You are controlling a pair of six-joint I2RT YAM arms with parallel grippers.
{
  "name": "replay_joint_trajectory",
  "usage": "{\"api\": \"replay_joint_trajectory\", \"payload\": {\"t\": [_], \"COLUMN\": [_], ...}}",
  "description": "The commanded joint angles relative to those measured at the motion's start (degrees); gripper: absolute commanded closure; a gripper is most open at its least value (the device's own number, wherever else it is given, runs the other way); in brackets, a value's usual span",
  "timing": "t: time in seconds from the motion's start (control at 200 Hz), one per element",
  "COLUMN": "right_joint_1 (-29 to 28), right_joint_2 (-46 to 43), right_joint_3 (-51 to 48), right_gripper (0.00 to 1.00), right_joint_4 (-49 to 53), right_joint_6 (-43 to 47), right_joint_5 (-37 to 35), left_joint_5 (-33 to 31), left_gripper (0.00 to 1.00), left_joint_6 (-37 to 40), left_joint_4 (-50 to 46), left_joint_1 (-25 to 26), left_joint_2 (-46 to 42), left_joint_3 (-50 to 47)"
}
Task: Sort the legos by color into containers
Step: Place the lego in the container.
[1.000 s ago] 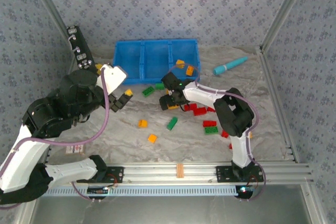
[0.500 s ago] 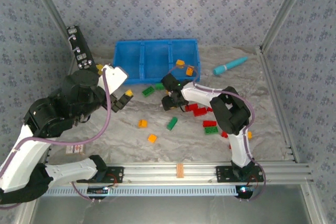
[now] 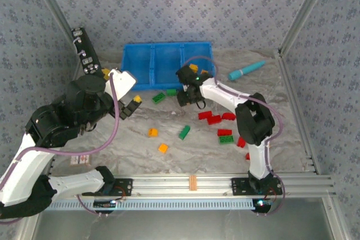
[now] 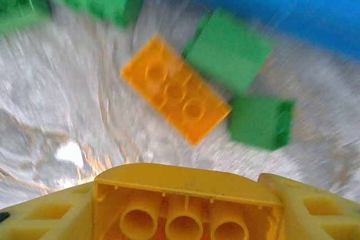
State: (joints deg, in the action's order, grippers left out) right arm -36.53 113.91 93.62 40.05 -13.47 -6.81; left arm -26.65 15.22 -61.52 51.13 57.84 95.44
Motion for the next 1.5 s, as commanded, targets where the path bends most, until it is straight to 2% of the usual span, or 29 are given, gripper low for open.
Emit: {"api": "replay_joint_trajectory", "payload": {"t": [0.0, 0.305, 0.535, 0.68, 0.935, 1.11, 1.374, 1.499], "right_joint_1": [3.36, 10.17, 11.77, 12.39, 12.99, 12.56, 10.56, 8.64], "right_joint_2": [-0.63, 11.56, 22.57, 26.42, 26.58, 23.39, 14.49, 7.52], "right_joint_3": [5.91, 23.67, 37.99, 42.41, 42.52, 39.47, 31.16, 22.9], "right_gripper": [0.37, 0.39, 0.38, 0.34, 0.25, 0.2, 0.2, 0.27], "right_joint_4": [2.98, 3.19, 4.9, 5.04, 4.32, 3.6, 2.44, 0.71], "right_joint_6": [3.45, 6.52, 6.62, 6.11, 6.07, 6.69, 8.04, 9.77], "right_joint_5": [-2.24, -0.56, 2.15, 3.27, 4.26, 3.91, 1.98, 1.57], "left_joint_5": [-1.7, -2.85, -3.23, -3.49, -3.4, -3.14, -1.94, -1.14], "left_gripper": [0.0, 0.0, 0.0, 0.0, 0.0, 0.0, 0.0, 0.0], "left_joint_6": [0.99, 1.92, 2.35, 2.53, 2.7, 2.6, 1.92, 1.57], "left_joint_4": [0.44, 0.52, 0.35, 0.43, 0.87, 1.18, 0.97, 1.22], "left_joint_1": [0.37, 0.37, 0.42, 0.29, 0.11, 0.17, 0.11, 0.11], "left_joint_2": [-0.63, 0.29, 1.56, 2.09, 2.12, 1.75, 0.66, -0.25], "left_joint_3": [-0.12, -0.48, -0.38, -0.52, -0.77, -0.96, -0.5, -0.76]}}
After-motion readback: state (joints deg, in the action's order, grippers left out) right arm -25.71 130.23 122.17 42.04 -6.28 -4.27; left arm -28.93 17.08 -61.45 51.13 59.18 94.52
